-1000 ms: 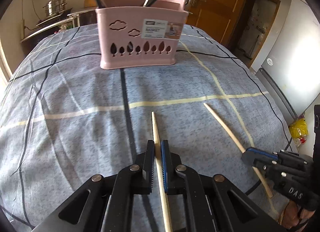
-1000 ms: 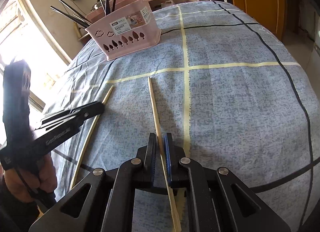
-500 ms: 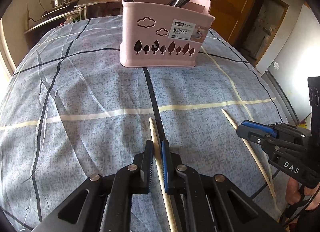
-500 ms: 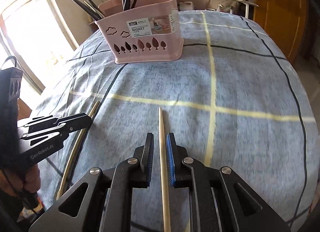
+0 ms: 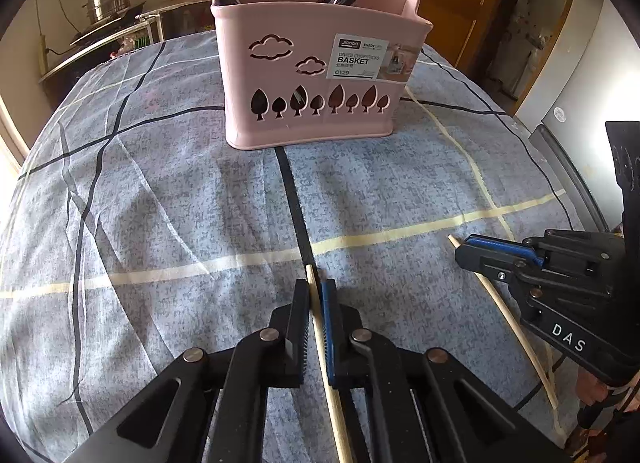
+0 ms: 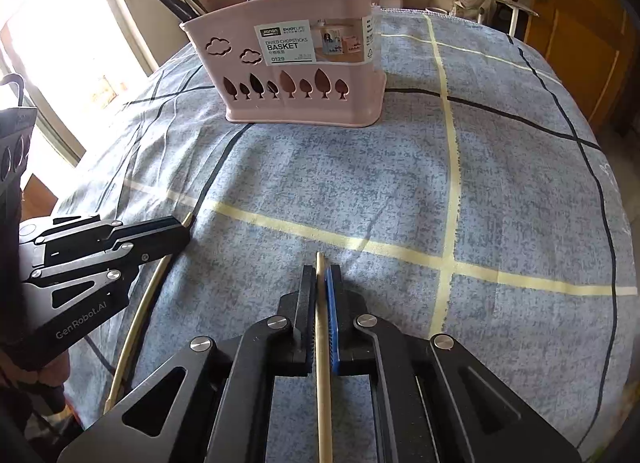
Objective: Organize utensils
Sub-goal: 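Lift both bamboo chopsticks upright and carry them above the pink basket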
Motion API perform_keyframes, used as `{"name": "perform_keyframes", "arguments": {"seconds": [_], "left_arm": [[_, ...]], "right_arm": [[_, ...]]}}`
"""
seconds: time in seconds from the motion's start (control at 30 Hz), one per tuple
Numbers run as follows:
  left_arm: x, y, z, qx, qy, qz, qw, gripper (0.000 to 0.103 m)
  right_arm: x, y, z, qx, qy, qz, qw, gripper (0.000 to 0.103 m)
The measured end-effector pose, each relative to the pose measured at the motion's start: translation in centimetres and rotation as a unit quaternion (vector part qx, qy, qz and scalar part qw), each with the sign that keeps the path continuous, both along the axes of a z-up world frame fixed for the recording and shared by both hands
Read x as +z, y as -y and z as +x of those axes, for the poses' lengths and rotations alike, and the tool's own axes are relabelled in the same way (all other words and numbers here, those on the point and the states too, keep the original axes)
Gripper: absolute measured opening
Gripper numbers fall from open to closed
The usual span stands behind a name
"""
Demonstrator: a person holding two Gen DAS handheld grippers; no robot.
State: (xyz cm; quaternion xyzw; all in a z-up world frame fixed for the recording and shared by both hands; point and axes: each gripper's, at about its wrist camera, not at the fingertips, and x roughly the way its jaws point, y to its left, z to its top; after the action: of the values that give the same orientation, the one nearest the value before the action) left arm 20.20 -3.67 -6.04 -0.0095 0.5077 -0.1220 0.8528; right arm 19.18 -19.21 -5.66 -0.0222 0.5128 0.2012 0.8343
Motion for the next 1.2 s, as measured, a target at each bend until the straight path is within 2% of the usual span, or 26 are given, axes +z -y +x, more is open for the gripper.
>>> {"name": "perform_keyframes", "arguments": {"seconds": [0.23, 0.4, 0.63, 0.83, 0.97, 1.2], "left_arm": [[2.2, -0.6, 0.1, -0.002, 0.020, -0.013, 0.9997, 0.005], [6.3, -1.4, 0.2, 0.001, 0.059, -0.029, 0.9979, 0.005], [13.2, -2.7, -0.2, 0.006, 0.133, -0.048, 0.9899, 0.004], [17.0, -3.5, -0.2, 0.007, 0.177, -0.056, 0.9825, 0.004], [17.0, -3.9, -0.2, 0.009, 0.179, -0.060, 0.9820, 0.004], [15.4, -3.7, -1.2, 0.012, 0.162, -0.064, 0.9846, 0.004]], "right_arm": [[2.5, 0.1, 0.1, -0.003, 0.023, 0.019, 1.000, 0.005], [6.2, 0.6, 0.2, -0.010, 0.063, 0.038, 0.997, 0.005], [11.9, 1.2, 0.2, -0.022, 0.129, 0.064, 0.989, 0.005], [15.1, 1.6, -0.2, -0.031, 0.175, 0.078, 0.981, 0.005], [15.7, 1.9, -0.7, -0.036, 0.186, 0.083, 0.978, 0.005], [14.5, 2.5, -1.9, -0.040, 0.180, 0.079, 0.980, 0.005]]}}
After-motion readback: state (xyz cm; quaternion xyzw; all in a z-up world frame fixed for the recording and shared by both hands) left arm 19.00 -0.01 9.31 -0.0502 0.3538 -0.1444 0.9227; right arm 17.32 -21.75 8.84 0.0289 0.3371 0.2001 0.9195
